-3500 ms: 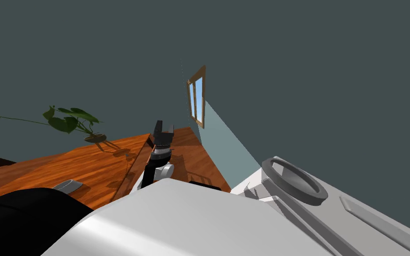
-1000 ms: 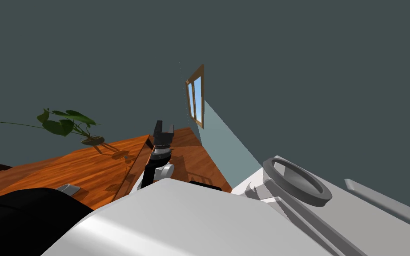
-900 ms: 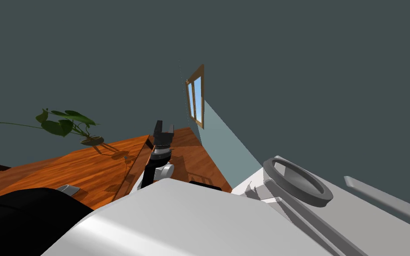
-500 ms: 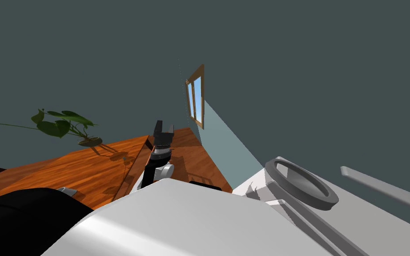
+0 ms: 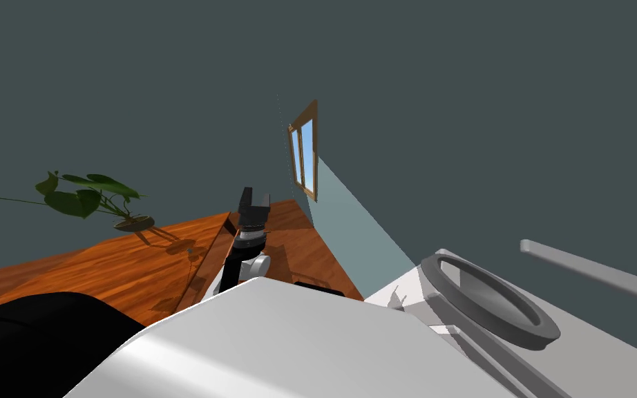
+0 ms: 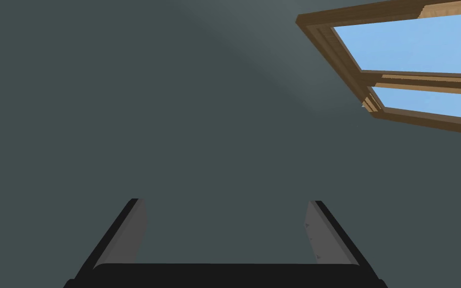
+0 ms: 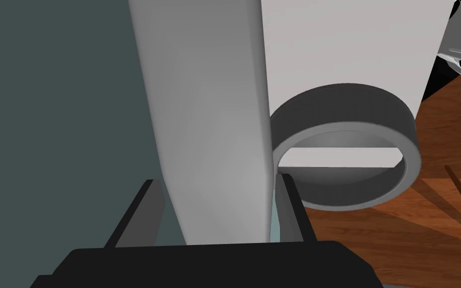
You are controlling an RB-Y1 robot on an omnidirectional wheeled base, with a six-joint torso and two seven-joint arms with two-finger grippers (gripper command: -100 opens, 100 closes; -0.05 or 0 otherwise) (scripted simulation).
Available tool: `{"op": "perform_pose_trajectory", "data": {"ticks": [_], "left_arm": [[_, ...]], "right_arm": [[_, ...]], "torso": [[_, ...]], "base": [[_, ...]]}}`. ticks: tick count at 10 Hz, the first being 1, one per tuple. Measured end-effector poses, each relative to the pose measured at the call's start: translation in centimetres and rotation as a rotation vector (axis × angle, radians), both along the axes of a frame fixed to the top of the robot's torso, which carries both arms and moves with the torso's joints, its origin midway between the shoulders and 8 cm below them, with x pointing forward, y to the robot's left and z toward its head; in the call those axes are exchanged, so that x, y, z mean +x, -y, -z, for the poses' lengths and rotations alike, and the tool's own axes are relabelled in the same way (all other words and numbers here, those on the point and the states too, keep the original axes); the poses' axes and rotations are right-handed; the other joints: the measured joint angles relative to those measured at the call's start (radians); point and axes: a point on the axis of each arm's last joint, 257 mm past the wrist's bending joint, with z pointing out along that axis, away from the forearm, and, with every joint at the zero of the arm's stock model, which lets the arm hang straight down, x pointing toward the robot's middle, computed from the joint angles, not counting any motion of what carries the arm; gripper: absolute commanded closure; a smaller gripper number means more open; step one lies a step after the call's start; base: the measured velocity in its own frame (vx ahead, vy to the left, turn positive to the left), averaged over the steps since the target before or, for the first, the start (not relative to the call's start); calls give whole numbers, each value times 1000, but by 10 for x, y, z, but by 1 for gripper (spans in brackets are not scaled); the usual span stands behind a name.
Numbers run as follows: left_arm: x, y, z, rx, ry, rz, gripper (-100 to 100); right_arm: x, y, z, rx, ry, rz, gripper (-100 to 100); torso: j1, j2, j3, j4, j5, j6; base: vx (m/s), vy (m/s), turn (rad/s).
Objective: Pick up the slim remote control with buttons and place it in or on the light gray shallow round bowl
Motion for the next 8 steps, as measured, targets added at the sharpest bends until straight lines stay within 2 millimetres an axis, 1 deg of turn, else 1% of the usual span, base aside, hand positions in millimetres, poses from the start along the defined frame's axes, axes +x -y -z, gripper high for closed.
{"op": "perform_pose_trajectory", "data": {"ticks": [2, 3, 4, 6, 8], "left_arm": [[0, 0, 0, 0, 0, 0, 0], [0, 0, 0, 0, 0, 0, 0], [0, 0, 0, 0, 0, 0, 0], [0, 0, 0, 0, 0, 0, 0], [0, 0, 0, 0, 0, 0, 0]], "right_arm": [[-1, -6, -14, -5, 9, 0, 100], [-7, -7, -16, -6, 5, 3, 100], [-16, -6, -14, -4, -5, 5, 100], [-37, -3, -6, 6, -35, 9, 100], [-57, 1, 10, 22, -71, 11, 100]], "torso": [[2, -1, -1, 0, 0, 0], [4, -2, -1, -1, 0, -1], [4, -2, -2, -1, 0, -1], [1, 1, 0, -1, -1, 0], [-1, 3, 1, -1, -2, 0]], "base": [[98, 87, 56], [100, 114, 79], [73, 90, 78], [31, 79, 70], [36, 65, 76]]}}
